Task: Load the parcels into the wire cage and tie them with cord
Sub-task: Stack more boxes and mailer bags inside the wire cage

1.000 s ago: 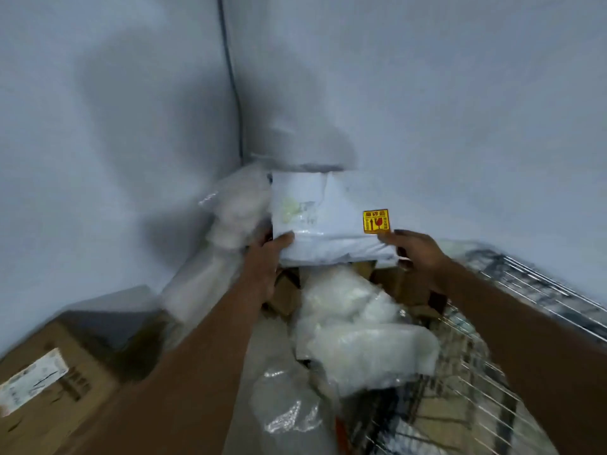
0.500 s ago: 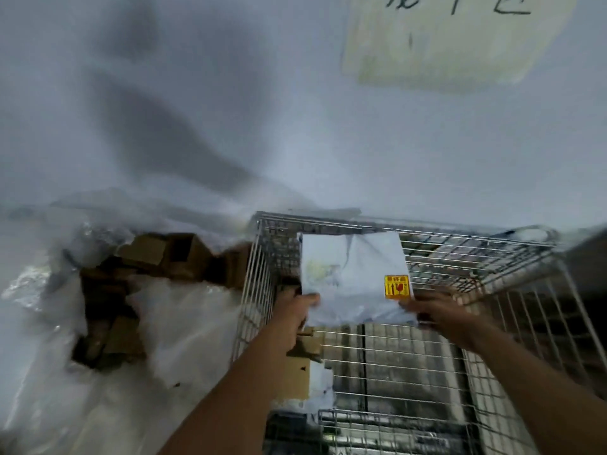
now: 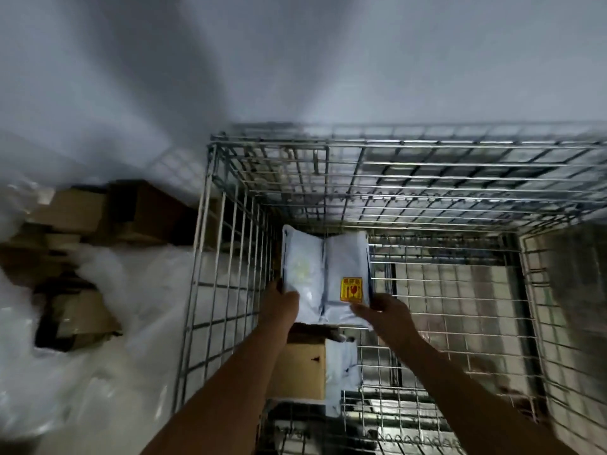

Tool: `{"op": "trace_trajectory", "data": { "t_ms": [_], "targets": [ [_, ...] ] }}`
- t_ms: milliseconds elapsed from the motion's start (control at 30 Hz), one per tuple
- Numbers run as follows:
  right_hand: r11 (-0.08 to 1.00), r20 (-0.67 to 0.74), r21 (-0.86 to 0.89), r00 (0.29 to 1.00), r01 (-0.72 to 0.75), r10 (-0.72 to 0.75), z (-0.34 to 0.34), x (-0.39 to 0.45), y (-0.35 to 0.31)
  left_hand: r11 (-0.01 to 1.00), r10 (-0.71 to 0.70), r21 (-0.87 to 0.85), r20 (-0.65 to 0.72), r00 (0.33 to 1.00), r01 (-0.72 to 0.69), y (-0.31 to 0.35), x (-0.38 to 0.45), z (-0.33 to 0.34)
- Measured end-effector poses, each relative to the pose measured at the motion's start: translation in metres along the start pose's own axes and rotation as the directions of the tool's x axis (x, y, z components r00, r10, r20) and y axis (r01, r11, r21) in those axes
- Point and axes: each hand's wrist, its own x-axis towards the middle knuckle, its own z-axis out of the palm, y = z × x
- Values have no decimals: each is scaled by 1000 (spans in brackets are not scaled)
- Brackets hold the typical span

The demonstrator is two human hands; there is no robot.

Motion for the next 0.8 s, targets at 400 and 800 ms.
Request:
{"op": "trace_trajectory", "data": {
  "t_ms": [400, 800],
  "targets": [
    [966, 37, 256, 999, -30, 21, 73, 27, -33, 988, -87, -119, 73, 994, 95, -29, 1, -1],
    [995, -60, -17, 994, 94, -95, 133, 54, 0, 990, 140, 36, -96, 985, -137, -41, 36, 14]
  ]
}}
